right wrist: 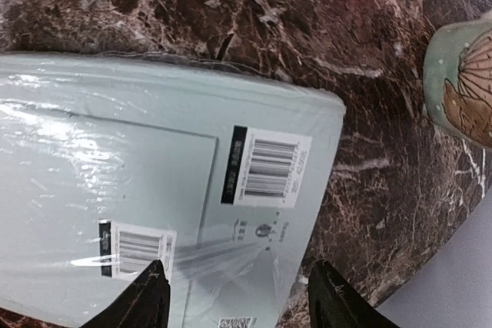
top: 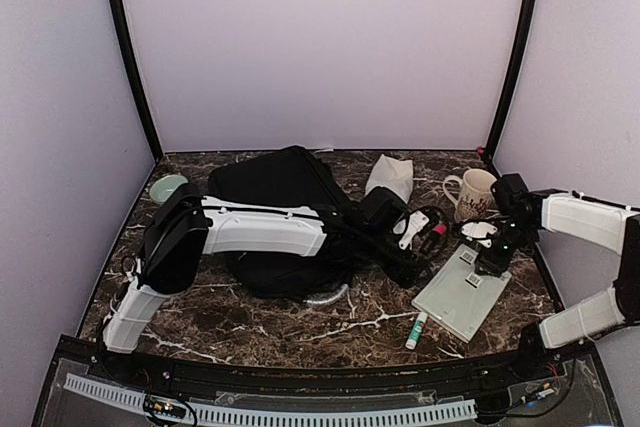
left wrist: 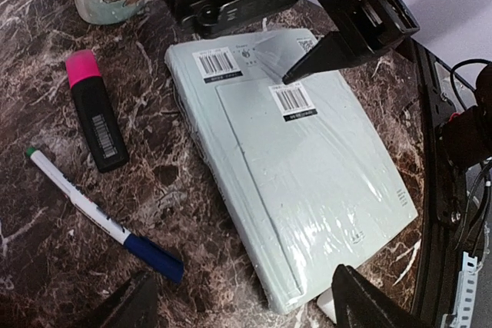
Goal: Pack the student bag
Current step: Move the book to the center of the board.
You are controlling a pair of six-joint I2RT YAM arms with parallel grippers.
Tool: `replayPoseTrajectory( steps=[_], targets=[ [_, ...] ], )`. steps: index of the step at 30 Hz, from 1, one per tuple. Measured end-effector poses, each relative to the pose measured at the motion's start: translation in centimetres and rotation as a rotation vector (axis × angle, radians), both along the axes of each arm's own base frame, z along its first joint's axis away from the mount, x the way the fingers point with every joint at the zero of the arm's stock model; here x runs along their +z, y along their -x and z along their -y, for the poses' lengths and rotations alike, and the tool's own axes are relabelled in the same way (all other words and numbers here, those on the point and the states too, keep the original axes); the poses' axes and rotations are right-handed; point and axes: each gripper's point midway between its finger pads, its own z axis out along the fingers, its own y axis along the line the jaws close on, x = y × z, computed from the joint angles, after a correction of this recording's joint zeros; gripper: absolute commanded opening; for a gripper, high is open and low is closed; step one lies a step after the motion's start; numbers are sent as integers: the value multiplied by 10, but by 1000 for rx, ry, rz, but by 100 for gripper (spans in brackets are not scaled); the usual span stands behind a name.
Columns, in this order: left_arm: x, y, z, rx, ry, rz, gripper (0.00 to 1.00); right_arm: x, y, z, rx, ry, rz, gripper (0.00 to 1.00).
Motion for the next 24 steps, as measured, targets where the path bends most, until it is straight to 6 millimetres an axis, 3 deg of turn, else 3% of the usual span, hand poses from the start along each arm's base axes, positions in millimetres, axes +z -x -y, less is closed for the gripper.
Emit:
replayPoseTrajectory(
  steps=[2, 8, 12, 18, 21, 24],
  targets=[
    [7, -2, 2, 5, 21, 3, 81, 8, 5, 4, -21, -26, 3, 62],
    [14, -7, 2, 40, 63, -78, 81, 22, 21, 42, -132, -28, -20, 60],
    [19, -6, 2, 43, 78, -157, 81, 13, 41, 57, -136, 19, -64, 57],
    [35, -8, 14, 35, 108, -224, 82, -18, 72, 71, -102, 113, -153, 50],
    [22, -6, 21, 34, 97, -275, 80, -30, 72, 71, -87, 135, -185, 48],
    [-9, -4, 21, 52, 44, -335, 80, -32, 63, 67, -60, 160, -183, 48]
  ],
)
